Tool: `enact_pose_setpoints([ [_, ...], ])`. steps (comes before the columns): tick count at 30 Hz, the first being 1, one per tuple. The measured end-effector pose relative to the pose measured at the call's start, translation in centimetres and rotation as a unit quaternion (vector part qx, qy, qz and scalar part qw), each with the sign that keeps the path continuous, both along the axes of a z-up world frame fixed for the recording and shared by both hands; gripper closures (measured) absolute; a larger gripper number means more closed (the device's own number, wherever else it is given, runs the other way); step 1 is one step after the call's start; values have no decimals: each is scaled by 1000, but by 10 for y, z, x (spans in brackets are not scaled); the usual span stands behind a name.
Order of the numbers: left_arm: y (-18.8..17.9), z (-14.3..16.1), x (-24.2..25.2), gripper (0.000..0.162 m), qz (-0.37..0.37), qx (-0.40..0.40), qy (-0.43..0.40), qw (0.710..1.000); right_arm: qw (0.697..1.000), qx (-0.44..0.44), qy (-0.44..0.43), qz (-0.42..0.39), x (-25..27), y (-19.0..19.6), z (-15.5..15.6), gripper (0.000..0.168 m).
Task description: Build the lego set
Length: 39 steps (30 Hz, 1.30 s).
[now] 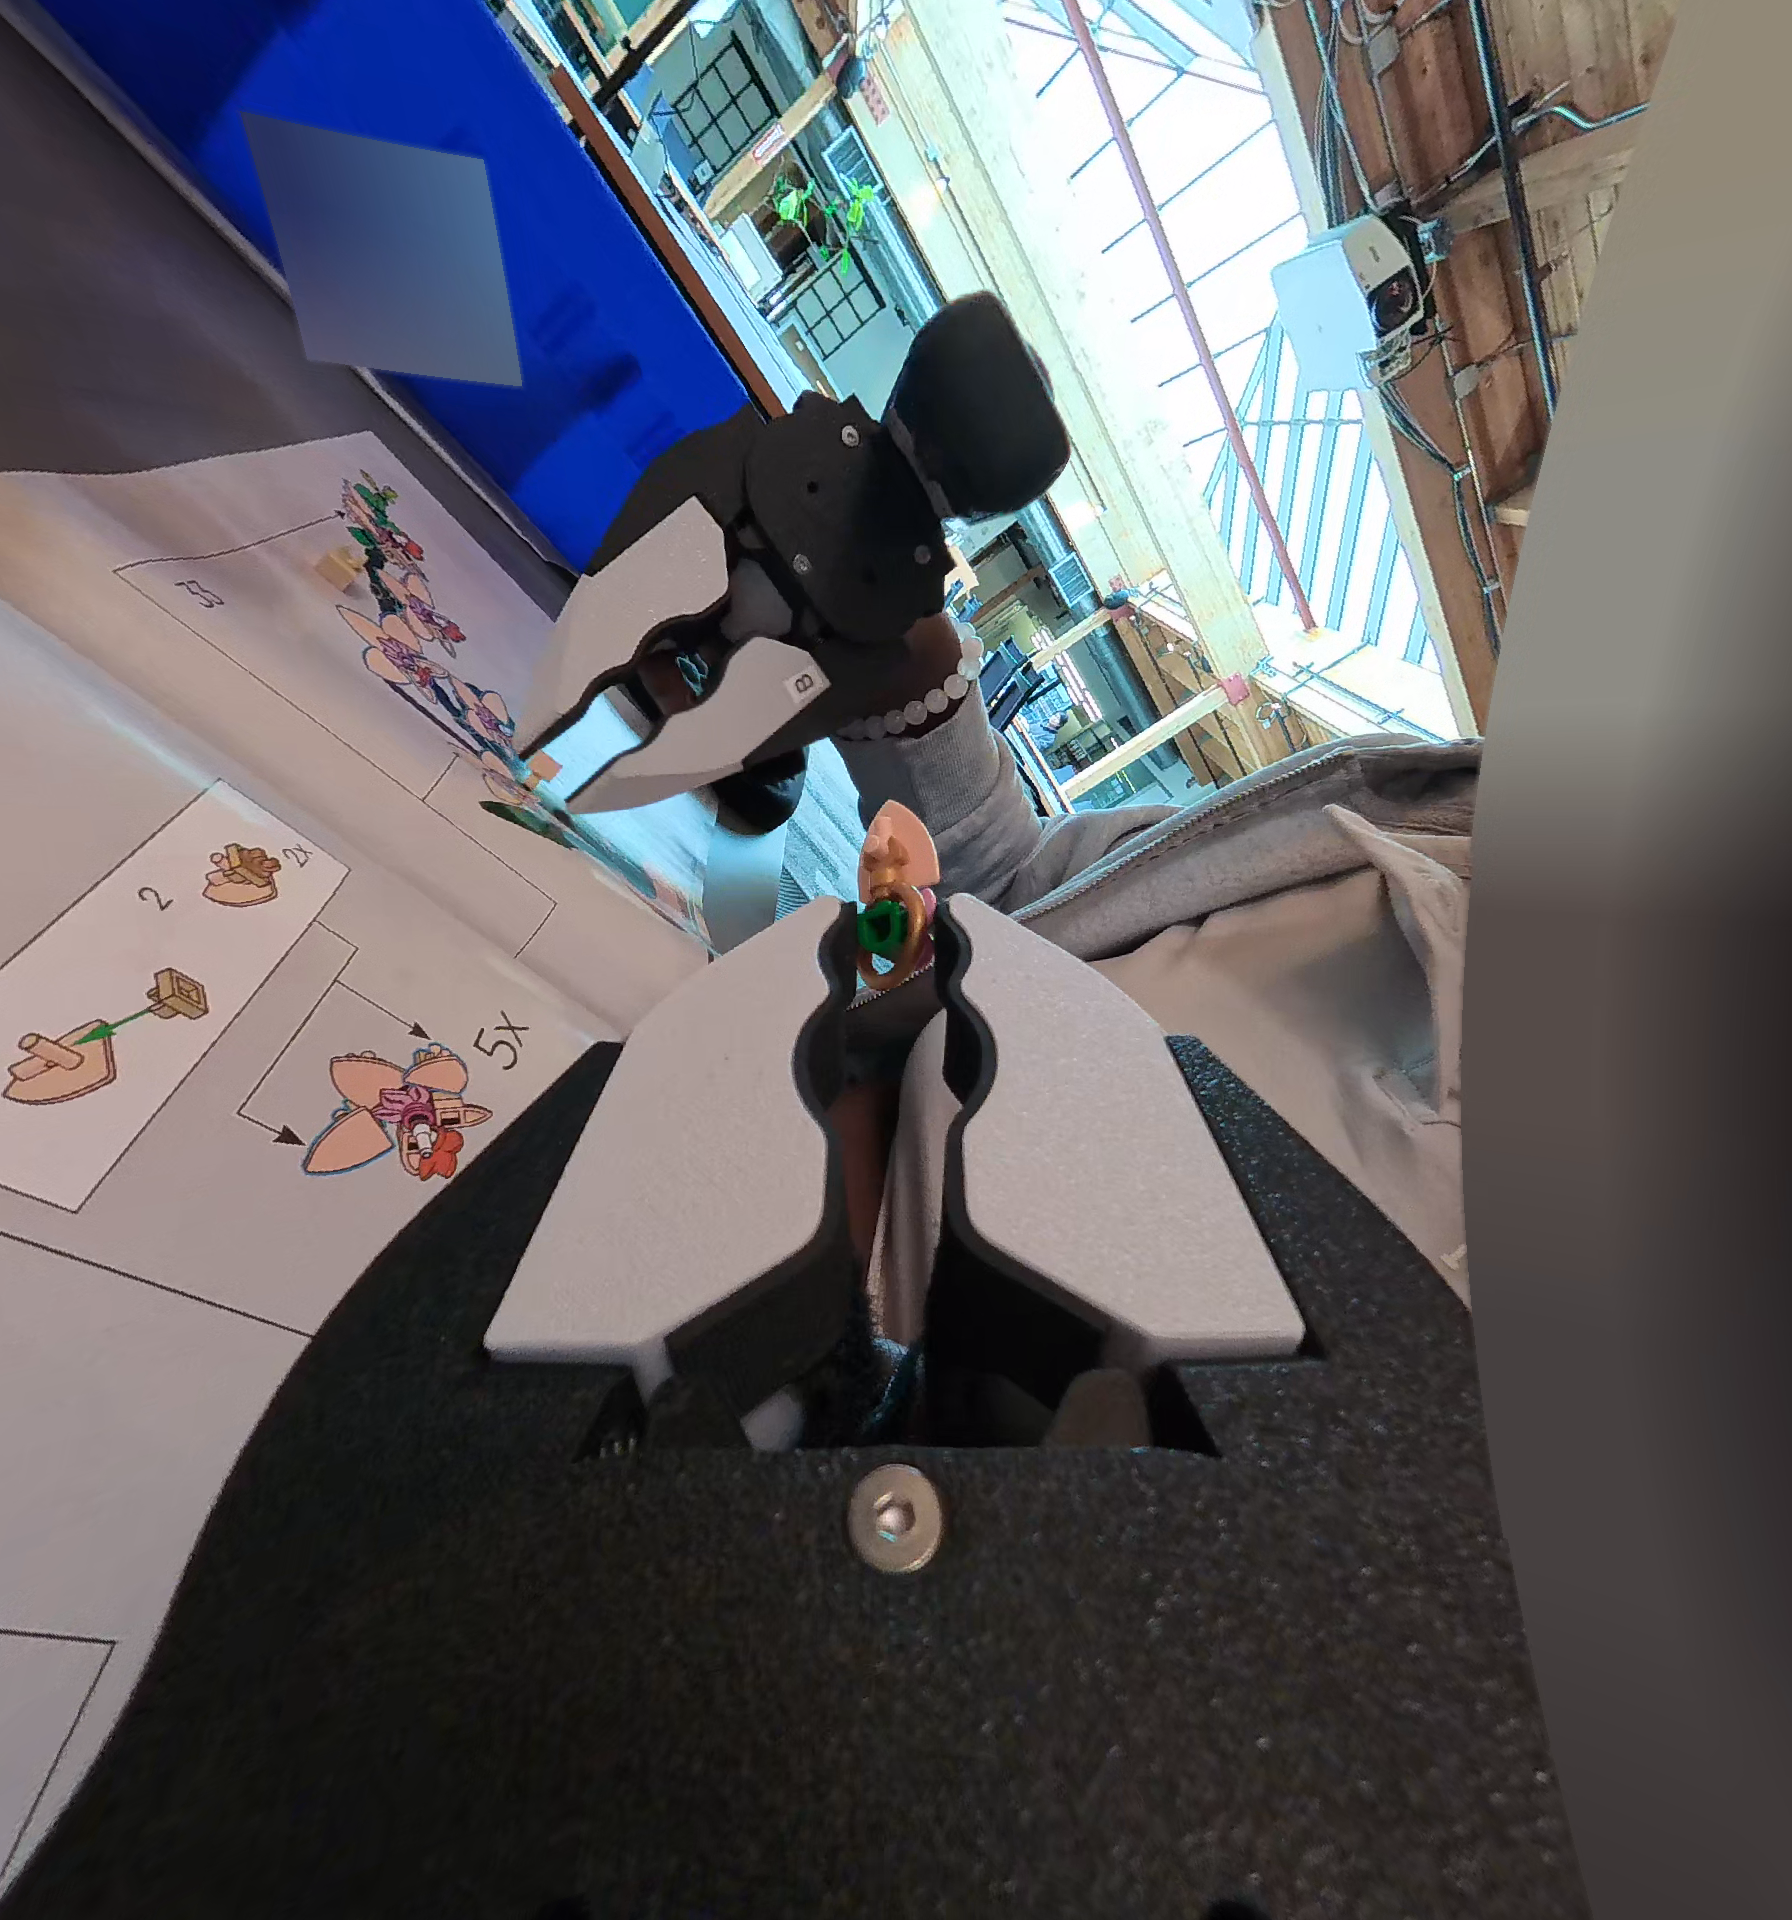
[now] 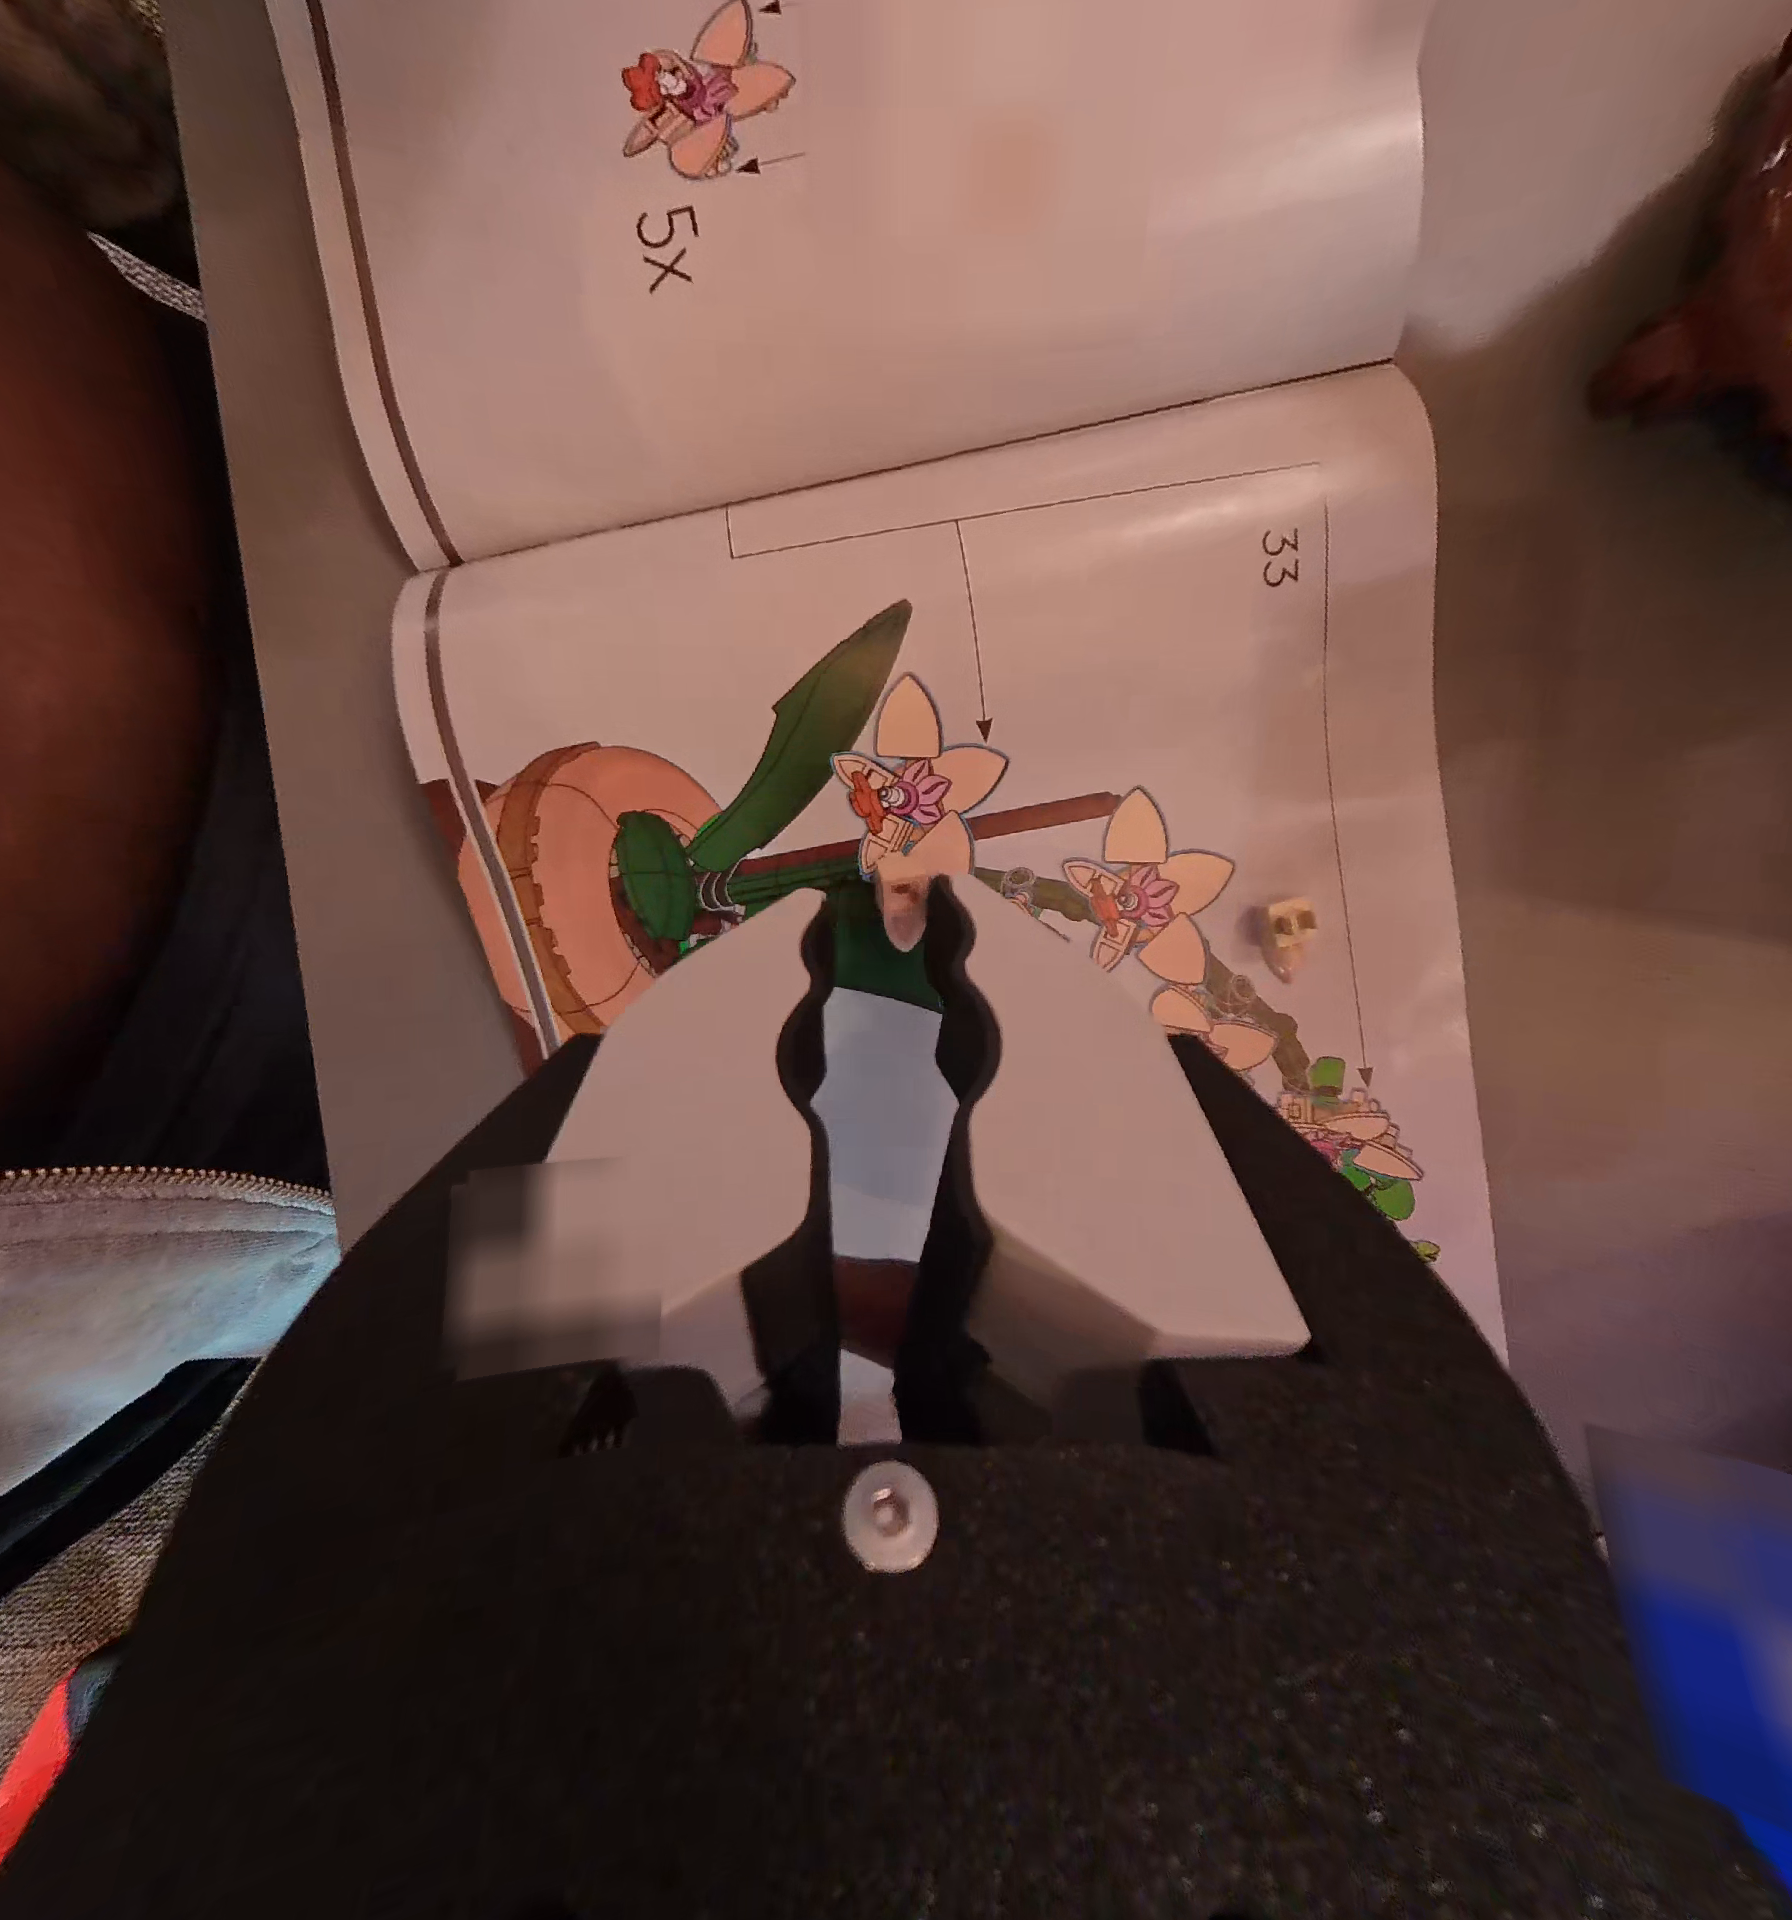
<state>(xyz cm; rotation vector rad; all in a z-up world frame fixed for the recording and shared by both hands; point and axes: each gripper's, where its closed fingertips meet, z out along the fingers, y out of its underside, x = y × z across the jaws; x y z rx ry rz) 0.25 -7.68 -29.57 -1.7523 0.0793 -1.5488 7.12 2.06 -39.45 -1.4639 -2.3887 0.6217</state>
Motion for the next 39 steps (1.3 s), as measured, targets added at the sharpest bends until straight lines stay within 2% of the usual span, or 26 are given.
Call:
enact_pose_setpoints([
  [15, 1, -3, 2, 149, -2, -3, -4, 1000, 1000, -9, 14, -15, 0, 4, 6, 146],
  [17, 1, -3, 2, 149, -2, -2, -4, 1000, 999, -15, 47, -13, -6, 3, 14, 149],
  [20, 2, -2, 3, 149, -4, -2, -8, 1000, 984, -98, 150, 16, -24, -26, 47, 156],
  [23, 2, 1, 7, 149, -15, -1, -24, 1000, 950, -188, 245, 55, -39, -59, 80, 156],
  [28, 2, 3, 15, 150, -33, 1, -28, 999, 900, -317, 293, 61, -55, -82, 108, 155],
  [35, 1, 5, 19, 149, -46, 4, -35, 998, 907, -284, 294, 102, -61, -95, 102, 155],
  [39, 1, 8, 20, 149, -51, 17, -40, 998, 902, -311, 283, 99, -60, -94, 105, 159],
])
